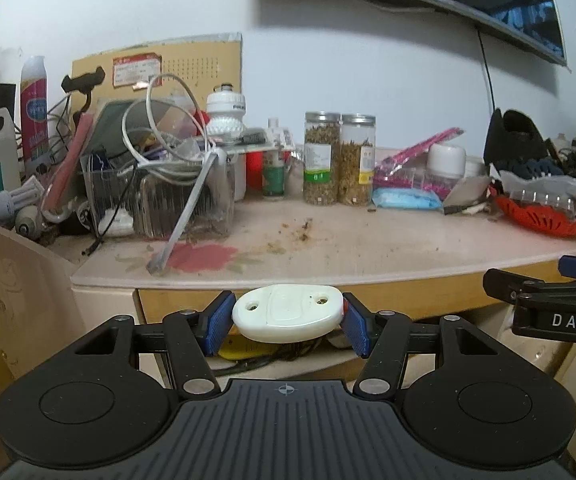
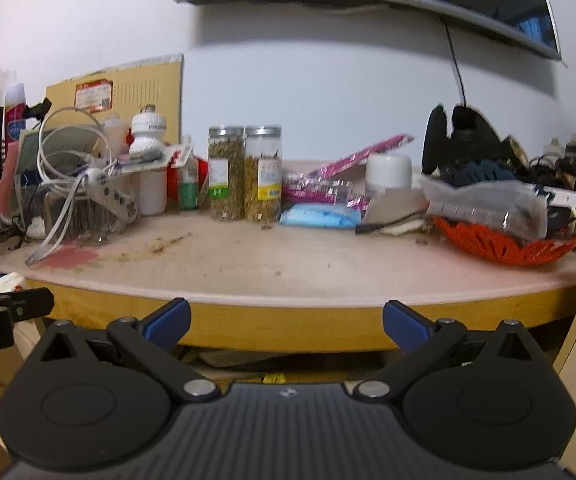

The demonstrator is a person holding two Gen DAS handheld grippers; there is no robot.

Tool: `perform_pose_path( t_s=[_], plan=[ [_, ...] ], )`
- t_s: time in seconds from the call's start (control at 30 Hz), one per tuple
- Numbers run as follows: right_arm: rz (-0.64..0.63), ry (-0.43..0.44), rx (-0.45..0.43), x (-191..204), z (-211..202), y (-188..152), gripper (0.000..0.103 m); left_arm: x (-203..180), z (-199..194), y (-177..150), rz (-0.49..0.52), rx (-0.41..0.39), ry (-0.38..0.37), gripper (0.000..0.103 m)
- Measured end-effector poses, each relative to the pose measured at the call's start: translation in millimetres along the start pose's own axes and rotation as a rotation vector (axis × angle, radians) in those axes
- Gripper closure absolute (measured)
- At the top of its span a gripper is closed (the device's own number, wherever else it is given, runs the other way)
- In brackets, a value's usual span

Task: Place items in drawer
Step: 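Lift the white oval piece with the left gripper and carry it toward the open drawer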

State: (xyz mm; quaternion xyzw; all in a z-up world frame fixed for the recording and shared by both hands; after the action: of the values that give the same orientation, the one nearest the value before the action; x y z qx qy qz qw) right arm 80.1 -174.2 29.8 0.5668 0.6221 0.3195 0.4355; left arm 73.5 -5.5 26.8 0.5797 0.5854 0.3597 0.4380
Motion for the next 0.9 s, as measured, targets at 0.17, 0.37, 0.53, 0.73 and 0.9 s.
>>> perform_pose_path(
  t_s=[0.17, 0.37, 0.53, 0.73, 0.9],
  plan=[
    [0.001, 0.016, 0.077, 3, 6, -13, 0.000, 4, 6, -12, -0.017, 0.068, 0.012, 0.047],
    [0.003, 0.036, 0.170, 7, 13, -28, 0.000, 10, 17, -31, -0.037, 0.177, 0.023, 0.047],
    [0.004, 0.052, 0.247, 11, 19, -41, 0.000, 13, 26, -42, -0.037, 0.246, 0.029, 0.047],
    [0.006, 0.071, 0.339, 15, 25, -56, 0.000, 17, 31, -60, -0.032, 0.329, 0.046, 0.047],
    [-0.005, 0.091, 0.402, 21, 28, -67, 0.000, 21, 35, -76, -0.032, 0.400, 0.058, 0.047]
  ],
)
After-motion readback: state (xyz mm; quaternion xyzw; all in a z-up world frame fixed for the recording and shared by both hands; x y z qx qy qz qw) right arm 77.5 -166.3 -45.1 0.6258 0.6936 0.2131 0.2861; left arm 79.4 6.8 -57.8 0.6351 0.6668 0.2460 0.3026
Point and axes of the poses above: each gripper's, at about its wrist camera, not at the fingertips, and z roughly the way its jaws point, x to its left, y to its top, the point moved 7 cm from there along z, roughly the way its jaws point, and after that the axes turned 8 degrees about -z, right-handed, at the moved point
